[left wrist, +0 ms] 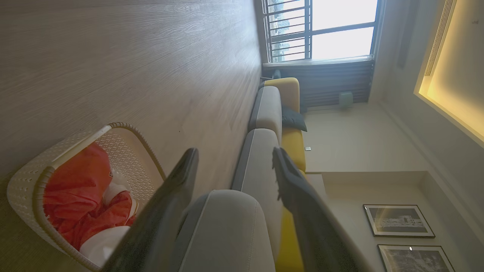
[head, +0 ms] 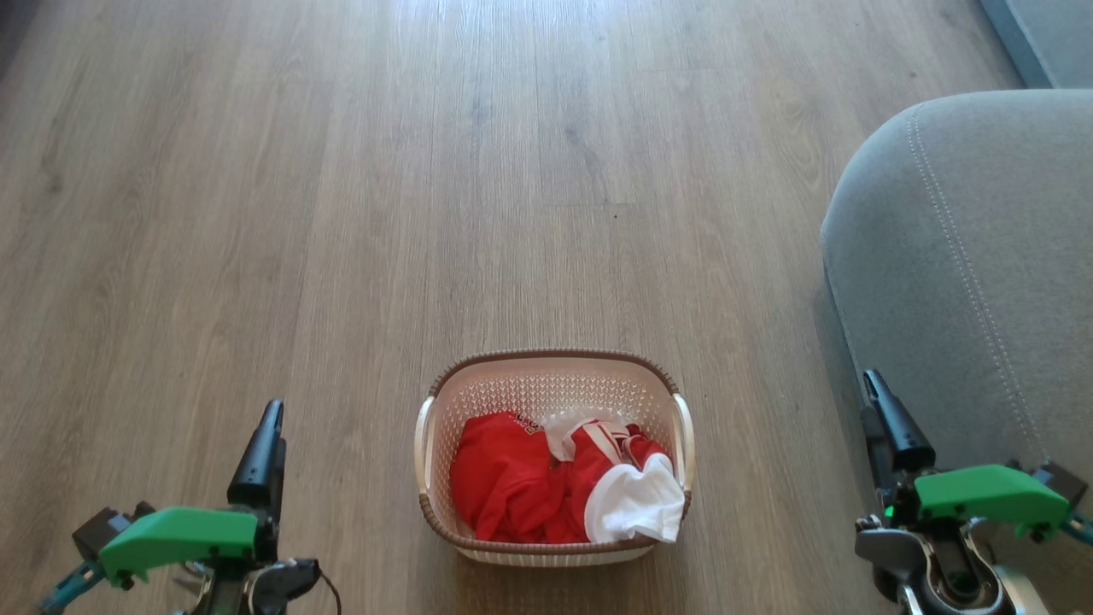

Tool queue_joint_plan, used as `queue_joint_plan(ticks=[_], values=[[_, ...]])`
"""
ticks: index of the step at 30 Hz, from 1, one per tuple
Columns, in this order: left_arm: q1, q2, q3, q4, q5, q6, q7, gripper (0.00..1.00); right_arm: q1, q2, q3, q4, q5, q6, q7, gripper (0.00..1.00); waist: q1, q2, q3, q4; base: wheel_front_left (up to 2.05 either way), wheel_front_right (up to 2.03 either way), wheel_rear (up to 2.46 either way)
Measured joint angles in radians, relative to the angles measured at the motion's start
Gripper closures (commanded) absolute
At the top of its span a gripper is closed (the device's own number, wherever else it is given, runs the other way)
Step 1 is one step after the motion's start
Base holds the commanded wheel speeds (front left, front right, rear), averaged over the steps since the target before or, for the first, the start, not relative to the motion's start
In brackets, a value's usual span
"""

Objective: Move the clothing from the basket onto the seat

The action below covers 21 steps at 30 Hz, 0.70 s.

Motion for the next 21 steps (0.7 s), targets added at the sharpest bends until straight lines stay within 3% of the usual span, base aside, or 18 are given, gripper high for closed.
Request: queue_joint_plan(ticks=[21], values=[[-0.056, 0.002, -0.002, 0.024, 0.32, -0.001, -0.057, 0.0, -0.091, -0.014, 0.047, 0.064, -0.322, 0.0, -0.058, 0.0, 0.0, 0.0, 0.006, -0.004, 0.0, 0.0, 0.0]])
